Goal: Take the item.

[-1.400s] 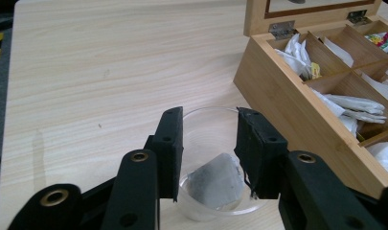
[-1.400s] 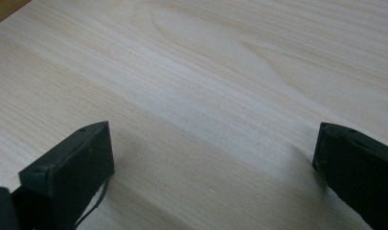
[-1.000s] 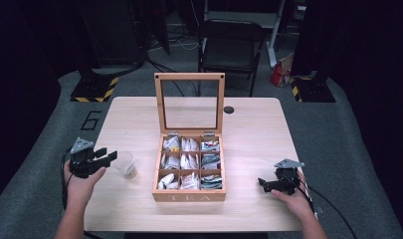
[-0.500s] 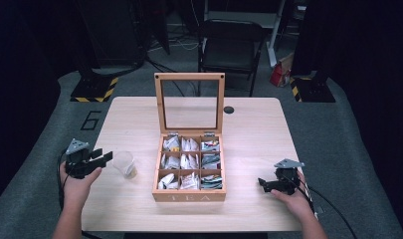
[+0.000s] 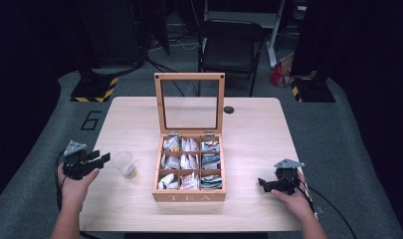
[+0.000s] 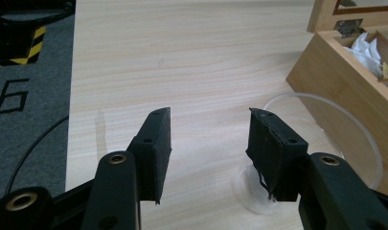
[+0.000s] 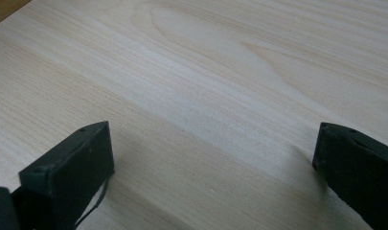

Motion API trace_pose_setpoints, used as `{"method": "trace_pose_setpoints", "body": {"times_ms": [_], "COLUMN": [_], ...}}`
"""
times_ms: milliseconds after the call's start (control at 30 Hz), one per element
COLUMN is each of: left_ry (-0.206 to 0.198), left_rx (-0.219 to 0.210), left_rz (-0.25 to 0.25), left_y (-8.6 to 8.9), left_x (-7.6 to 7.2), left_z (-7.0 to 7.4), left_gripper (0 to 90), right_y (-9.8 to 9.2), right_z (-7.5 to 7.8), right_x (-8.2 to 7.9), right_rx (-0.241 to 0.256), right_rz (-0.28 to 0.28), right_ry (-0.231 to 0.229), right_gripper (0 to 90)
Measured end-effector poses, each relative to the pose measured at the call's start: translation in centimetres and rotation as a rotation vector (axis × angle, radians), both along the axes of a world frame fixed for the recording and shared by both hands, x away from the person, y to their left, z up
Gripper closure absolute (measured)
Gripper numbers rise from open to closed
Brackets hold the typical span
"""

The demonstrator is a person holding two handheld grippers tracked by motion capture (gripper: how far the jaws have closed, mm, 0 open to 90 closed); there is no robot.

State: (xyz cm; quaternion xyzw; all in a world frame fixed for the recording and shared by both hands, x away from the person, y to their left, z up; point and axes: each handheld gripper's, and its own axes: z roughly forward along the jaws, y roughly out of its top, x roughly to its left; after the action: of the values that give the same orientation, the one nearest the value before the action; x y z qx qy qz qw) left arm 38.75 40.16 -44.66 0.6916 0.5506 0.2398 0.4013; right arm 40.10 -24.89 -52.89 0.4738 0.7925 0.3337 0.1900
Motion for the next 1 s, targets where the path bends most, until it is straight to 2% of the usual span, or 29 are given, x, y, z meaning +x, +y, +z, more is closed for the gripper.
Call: {"method": "trace_pose_setpoints", "body": {"times_ms": [367,400,500,633,700,767,800,833,1000], "left_ry": [0.047,0.033,0.047,0.040,0.058,0.054,0.067,0.061,0.080], "left_rx": [0.015,0.020,0.025,0.024,0.029,0.023,0.024,0.024,0.028], "left_rz": [-0.004,0.002,-0.008,-0.010,-0.018,-0.011,-0.016,-0.010,-0.019], "left_y": [0.1,0.1,0.0,0.0,0.1,0.1,0.2,0.2,0.2], "left_x": [0.3,0.4,0.4,0.4,0.5,0.5,0.5,0.5,0.5], "left_z": [-1.7,-1.9,-2.2,-2.6,-2.8,-3.1,-3.1,-3.3,-3.6], "left_gripper": [50.5,50.5,50.5,50.5,50.5,50.5,50.5,50.5,50.4], "right_y": [0.0,0.0,0.0,0.0,0.0,0.0,0.0,0.0,0.0], "right_z": [0.0,0.0,0.0,0.0,0.0,0.0,0.0,0.0,0.0], "right_x": [0.0,0.0,0.0,0.0,0.0,0.0,0.0,0.0,0.0], "right_rx": [0.000,0.000,0.000,0.000,0.000,0.000,0.000,0.000,0.000], "right_rz": [0.000,0.000,0.000,0.000,0.000,0.000,0.000,0.000,0.000], "right_ry": [0.000,0.000,0.000,0.001,0.000,0.000,0.000,0.000,0.000], "right_gripper": [0.0,0.0,0.0,0.0,0.0,0.0,0.0,0.0,0.0]}}
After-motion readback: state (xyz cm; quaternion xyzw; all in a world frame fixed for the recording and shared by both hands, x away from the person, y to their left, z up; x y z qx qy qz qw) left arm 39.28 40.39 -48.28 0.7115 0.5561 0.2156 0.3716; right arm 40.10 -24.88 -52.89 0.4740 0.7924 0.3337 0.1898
